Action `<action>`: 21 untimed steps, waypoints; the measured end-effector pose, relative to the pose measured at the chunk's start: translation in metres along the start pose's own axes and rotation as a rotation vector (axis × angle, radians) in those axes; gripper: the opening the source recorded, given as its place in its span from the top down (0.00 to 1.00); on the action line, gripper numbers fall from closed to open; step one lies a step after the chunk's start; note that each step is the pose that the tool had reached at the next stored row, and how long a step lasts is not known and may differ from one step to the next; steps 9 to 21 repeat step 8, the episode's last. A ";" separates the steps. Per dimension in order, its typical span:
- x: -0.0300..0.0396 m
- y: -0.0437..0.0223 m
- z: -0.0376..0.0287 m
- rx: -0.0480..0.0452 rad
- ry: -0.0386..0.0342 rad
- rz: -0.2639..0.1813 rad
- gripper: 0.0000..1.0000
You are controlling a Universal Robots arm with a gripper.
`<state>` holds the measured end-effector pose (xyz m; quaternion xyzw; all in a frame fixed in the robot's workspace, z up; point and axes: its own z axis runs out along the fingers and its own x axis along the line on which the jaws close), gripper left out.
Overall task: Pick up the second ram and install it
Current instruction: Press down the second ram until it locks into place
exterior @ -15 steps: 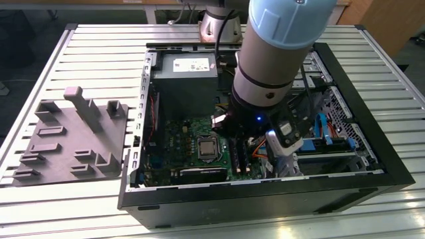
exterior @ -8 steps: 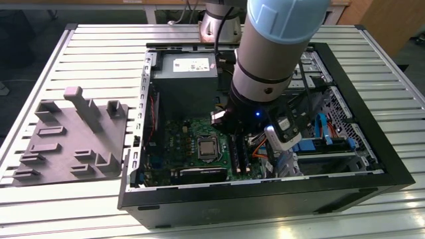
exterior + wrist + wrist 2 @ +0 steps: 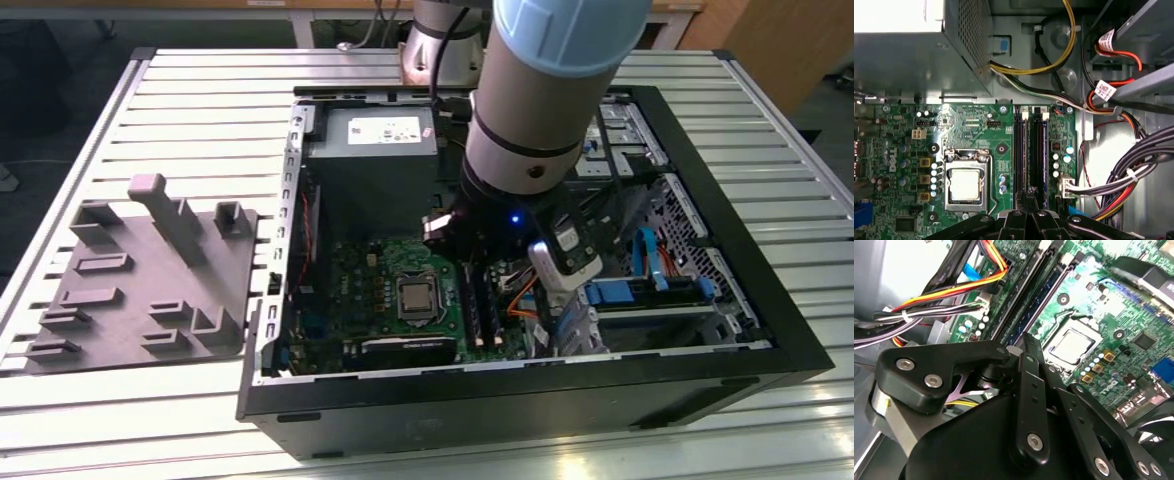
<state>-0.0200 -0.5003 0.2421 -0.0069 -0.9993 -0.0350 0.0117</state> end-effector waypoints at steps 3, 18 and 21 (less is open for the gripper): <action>0.0000 0.0013 0.0001 -0.0001 0.0000 0.000 0.89; 0.0001 0.0015 0.0001 0.0000 0.0001 0.000 0.89; 0.0001 0.0015 0.0001 0.0000 0.0001 0.000 0.89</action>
